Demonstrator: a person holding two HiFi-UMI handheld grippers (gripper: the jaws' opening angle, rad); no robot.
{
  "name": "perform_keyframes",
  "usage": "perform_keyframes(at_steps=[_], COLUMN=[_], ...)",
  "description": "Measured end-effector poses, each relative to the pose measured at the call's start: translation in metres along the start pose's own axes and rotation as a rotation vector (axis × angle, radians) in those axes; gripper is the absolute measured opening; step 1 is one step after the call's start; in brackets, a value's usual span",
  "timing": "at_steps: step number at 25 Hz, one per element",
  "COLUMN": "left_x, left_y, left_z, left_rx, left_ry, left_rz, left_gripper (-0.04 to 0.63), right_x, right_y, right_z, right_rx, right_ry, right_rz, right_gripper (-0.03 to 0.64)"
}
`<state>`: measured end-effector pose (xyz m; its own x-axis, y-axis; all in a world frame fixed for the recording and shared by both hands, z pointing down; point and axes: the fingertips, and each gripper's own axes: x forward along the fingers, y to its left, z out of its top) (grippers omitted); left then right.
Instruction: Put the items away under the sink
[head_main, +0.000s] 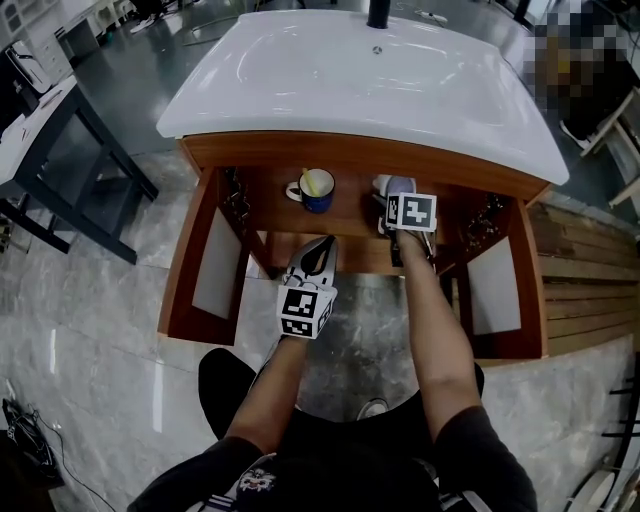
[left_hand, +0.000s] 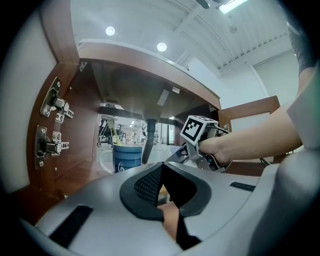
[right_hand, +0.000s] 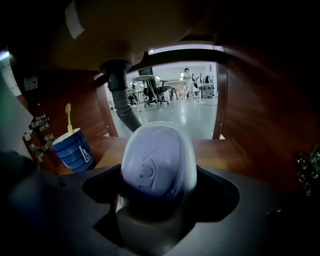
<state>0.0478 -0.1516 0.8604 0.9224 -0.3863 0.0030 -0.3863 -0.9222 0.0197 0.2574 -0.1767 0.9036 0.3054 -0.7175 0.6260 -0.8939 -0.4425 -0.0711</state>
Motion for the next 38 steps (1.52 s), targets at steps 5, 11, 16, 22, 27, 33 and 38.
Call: perform_keyframes(at_steps=[5,11,16,22,27,33,38], left_x=[-0.001,0.001,0.0,-0.002,0.0,0.005,0.004], left_y=[0.004,-0.003,-0.001,0.006,0.002,-0.003,-0.002], left_z=[0.002,0.0,0.002,0.014,0.027,0.046,0.057], left_rx=[-0.001,-0.003,-0.002,-0.009,-0.018,-0.019,-0.001], left_ry=[-0.003,-0.003,-0.003,-0.029,-0.065,-0.116,-0.136], left_rz=[0.002,-0.012,-0.012,-0.001,-0.006,-0.029,-0.033], left_gripper=[0.0,0.0,0.0,0.0,0.0,0.0,0.0], right_x=[0.004,0.009,0.004,-0.024,-0.078,-0.124,-0.145], right_y=[-0.008,-0.009,-0.008,0.005,0.029,0.046,0.06], right_z=[0.001,0.002,0.006,0.029,0.047,0.04,0.027], right_rx=[0.02,0.064,0.047,0.012,-0.044,-0.076,-0.19], right_ry=[0.024,0.02,-0.022,-0.143,-0.31,-0.41,-0.478], right_rz=[-0.047,-0.03,-0.027,0.033,0.083,0.117,0.098], right_gripper=[0.463,0.465,0.465,0.465,0.465,0.463,0.462])
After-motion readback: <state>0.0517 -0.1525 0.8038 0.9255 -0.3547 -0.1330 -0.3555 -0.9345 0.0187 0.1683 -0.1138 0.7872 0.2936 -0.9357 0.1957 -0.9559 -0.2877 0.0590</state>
